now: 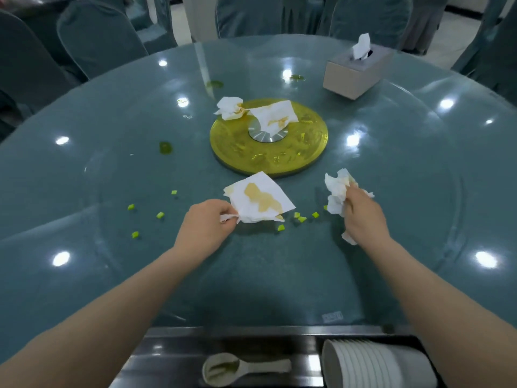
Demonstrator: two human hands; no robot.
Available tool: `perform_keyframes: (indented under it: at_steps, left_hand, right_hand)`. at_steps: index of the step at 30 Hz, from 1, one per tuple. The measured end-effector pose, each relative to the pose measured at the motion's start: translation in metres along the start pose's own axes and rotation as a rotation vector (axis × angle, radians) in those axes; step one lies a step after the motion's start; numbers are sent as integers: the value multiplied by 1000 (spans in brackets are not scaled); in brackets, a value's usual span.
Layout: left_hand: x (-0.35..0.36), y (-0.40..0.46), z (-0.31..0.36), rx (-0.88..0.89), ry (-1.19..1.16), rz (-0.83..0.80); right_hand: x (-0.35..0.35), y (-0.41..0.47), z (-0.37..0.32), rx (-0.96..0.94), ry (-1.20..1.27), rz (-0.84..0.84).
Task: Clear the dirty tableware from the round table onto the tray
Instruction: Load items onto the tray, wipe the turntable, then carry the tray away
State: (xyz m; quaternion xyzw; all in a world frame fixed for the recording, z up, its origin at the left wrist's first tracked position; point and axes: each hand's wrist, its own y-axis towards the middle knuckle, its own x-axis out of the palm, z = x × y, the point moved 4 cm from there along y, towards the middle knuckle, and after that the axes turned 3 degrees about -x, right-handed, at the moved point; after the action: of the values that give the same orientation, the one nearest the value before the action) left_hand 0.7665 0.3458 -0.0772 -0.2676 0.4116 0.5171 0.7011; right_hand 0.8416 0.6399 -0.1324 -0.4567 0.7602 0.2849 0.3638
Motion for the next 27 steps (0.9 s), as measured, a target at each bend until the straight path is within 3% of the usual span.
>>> perform_keyframes:
  at_steps: [2, 7, 9, 14, 19, 23, 27]
  left_hand:
    - [-17, -22, -24, -49, 3, 35]
    - [-58, -73, -73, -146, -36, 150]
    - [-66, -91, -86, -191, -65, 165]
    - [-77, -130, -105, -287, -89, 154]
    - [-97, -176, -112, -348, -204, 220]
    - [-106, -216, -125, -377, -249, 244]
    - [-100, -255, -142, -387, -216, 48]
  right_hand:
    - [12, -8, -24, -38, 113, 4]
    - [53, -27, -71, -233, -121, -316]
    - [66, -40, -87, -325, -206, -363]
    - [76, -68, -119, -439, -243, -194]
    - [86, -78, -136, -240, -327, -187]
    - [85, -96, -155, -218, -318, -218]
    - [82, -147, -205, -275, -102, -173]
